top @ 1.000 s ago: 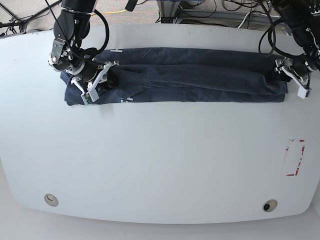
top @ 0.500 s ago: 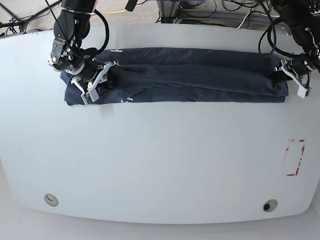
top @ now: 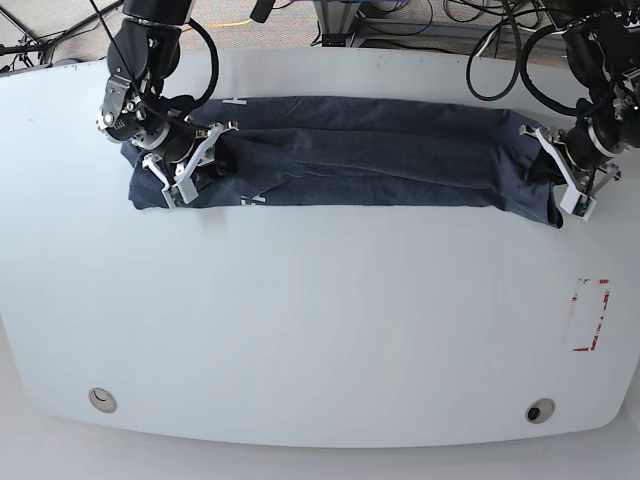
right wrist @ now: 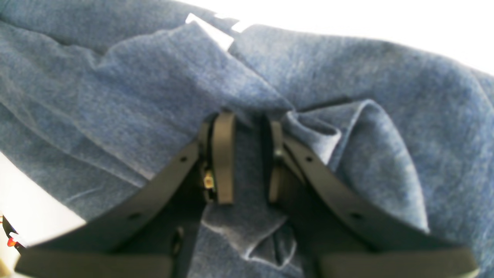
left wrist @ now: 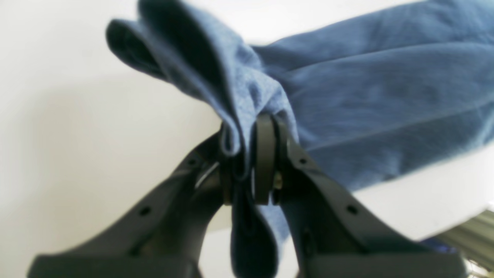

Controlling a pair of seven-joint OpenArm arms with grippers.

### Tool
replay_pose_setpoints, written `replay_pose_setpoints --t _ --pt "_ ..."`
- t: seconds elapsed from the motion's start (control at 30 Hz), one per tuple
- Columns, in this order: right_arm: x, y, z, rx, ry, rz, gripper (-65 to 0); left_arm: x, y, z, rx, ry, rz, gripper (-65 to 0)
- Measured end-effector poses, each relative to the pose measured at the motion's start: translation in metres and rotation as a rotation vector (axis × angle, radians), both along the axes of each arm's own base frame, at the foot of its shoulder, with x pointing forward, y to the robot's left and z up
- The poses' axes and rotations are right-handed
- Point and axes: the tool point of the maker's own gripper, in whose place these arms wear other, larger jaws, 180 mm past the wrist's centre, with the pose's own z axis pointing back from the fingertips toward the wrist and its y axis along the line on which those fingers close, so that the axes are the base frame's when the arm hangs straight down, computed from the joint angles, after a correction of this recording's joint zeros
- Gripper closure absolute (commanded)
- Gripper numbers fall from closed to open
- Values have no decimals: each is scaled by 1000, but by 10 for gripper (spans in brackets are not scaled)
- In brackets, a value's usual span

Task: Fold the T-shirt properly
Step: 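Grasp the strip's middle with the left gripper and fold it toward the right gripper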

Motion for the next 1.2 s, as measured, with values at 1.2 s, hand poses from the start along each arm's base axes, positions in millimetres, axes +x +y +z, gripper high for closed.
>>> replay_pose_setpoints --t 1.2 --pt "1 -1 0 -5 -2 0 -117 -15 -240 -13 -62 10 -582 -68"
